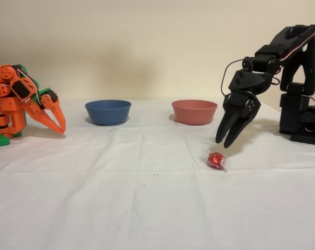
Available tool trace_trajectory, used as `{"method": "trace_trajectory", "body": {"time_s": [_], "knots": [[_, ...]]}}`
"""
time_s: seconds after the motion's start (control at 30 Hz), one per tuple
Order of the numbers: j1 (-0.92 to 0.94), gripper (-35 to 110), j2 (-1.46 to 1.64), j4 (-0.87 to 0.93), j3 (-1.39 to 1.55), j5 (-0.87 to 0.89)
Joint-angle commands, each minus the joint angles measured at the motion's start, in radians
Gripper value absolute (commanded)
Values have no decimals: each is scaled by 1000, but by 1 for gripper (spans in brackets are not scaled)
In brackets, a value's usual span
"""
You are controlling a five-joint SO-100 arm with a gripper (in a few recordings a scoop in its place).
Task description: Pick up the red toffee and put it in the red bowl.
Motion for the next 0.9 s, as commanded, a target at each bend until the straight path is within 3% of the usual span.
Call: {"method": "trace_trajectory", "body": {"time_s": [0.0, 0.87], "knots": [[-12, 26, 26, -20, 11, -26], [-8, 30, -170, -176, -18, -74]]}}
